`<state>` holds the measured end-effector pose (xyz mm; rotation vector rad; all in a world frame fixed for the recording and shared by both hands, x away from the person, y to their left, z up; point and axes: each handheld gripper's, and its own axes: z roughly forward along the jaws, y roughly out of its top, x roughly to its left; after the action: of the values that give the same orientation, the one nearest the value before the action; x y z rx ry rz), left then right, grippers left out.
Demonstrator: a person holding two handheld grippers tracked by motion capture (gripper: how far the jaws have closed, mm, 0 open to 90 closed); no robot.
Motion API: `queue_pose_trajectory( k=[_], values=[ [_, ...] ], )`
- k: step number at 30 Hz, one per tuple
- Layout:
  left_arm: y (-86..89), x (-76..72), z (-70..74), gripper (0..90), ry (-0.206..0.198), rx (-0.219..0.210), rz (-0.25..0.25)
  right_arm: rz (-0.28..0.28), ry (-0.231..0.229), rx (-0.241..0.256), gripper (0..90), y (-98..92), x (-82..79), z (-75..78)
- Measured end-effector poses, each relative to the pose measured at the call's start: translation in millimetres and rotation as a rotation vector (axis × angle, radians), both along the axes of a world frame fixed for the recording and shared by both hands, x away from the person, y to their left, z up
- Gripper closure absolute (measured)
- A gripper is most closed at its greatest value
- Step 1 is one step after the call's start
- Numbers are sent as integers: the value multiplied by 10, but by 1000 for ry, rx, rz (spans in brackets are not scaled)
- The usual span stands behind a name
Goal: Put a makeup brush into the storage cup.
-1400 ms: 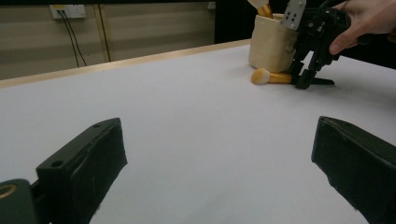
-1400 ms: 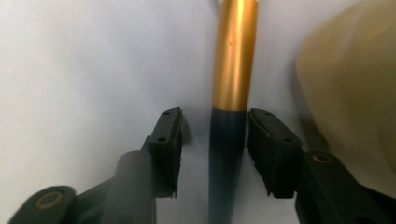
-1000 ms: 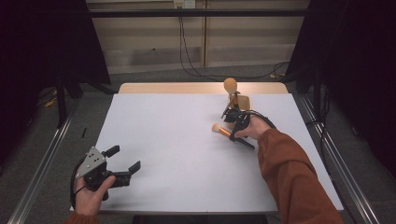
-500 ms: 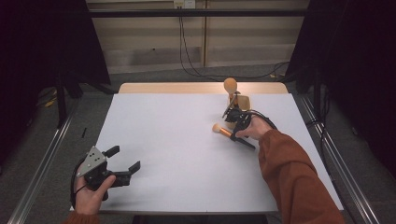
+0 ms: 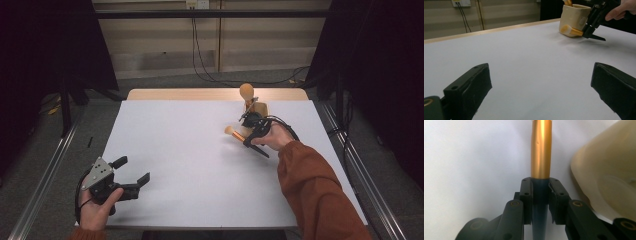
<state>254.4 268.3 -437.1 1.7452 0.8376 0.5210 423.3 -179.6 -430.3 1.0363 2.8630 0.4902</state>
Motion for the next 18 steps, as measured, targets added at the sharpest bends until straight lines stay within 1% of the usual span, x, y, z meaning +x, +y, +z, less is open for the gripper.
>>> queue_pose_trajectory(
  k=[2, 4, 6, 9, 12, 14, 18],
  values=[
    [1, 1, -1, 28, 3, 0, 0, -3, -19, 22, 756, -5, -29, 15],
    [1, 2, -2, 28, 2, 3, 0, -13, -30, 56, 755, -37, -48, 19],
    [-3, 2, -2, 28, 3, 4, 0, -38, -46, 81, 755, -78, -66, 29],
    [-5, 4, -3, 28, 4, 4, 1, -54, -58, 116, 755, -139, -97, 46],
    [-7, 3, -2, 28, 4, 4, 1, -57, -70, 144, 755, -184, -131, 72],
    [-8, 0, -1, 28, 2, 5, 2, -44, -87, 174, 755, -200, -162, 89],
    [-4, 1, -2, 28, 2, 3, 2, -59, -114, 208, 755, -234, -214, 110]
  ],
)
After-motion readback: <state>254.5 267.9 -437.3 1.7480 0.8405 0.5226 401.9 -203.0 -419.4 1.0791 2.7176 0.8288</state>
